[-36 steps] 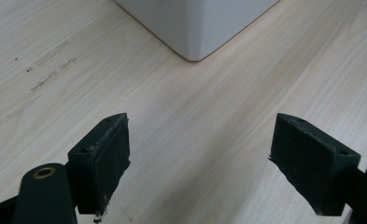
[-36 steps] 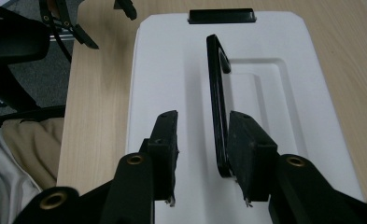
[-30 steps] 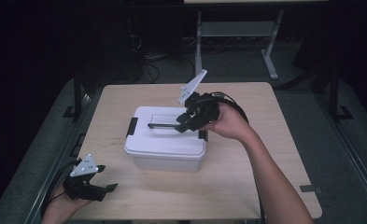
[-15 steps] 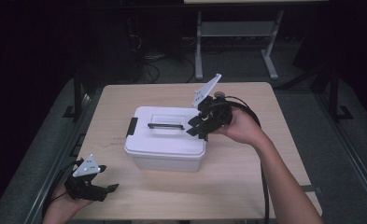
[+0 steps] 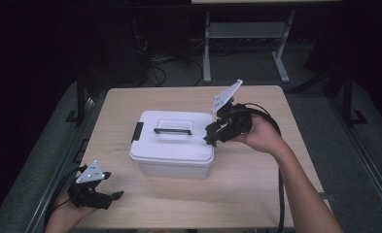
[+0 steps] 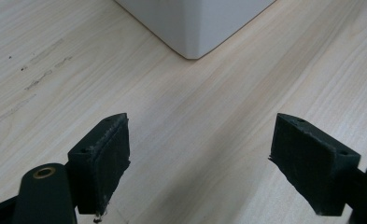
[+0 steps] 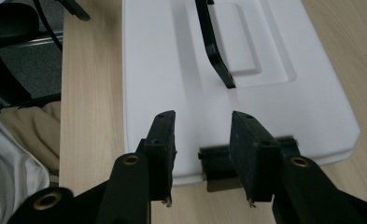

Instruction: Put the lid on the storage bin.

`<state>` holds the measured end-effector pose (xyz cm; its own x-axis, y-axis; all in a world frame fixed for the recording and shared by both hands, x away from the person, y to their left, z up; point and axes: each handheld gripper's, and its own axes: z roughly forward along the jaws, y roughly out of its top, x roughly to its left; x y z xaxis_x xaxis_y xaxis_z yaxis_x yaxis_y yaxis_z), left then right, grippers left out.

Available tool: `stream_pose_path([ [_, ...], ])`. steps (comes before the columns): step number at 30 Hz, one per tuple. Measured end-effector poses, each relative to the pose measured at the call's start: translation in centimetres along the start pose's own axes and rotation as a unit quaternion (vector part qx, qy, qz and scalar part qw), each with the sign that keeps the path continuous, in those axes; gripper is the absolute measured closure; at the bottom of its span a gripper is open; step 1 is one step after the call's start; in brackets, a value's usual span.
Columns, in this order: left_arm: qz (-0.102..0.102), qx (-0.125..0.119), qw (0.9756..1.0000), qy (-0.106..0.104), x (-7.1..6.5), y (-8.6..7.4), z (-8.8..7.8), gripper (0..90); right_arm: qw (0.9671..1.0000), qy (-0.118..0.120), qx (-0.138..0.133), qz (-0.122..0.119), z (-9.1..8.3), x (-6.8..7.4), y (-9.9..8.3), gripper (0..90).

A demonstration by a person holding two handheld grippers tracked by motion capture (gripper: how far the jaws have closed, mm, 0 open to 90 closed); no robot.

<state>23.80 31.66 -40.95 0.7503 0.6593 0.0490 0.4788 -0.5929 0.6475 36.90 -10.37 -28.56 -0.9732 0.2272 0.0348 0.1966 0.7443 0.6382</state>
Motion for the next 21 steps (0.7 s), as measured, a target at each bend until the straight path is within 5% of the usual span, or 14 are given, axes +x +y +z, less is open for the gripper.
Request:
stream_pose_path([
  [21, 0.001, 0.0, 1.0, 0.0, 0.0, 0.1, 0.1, 19.7, 0.9997, -0.011, 0.005, 0.022, -0.9, 0.1, -2.8, 56.8],
])
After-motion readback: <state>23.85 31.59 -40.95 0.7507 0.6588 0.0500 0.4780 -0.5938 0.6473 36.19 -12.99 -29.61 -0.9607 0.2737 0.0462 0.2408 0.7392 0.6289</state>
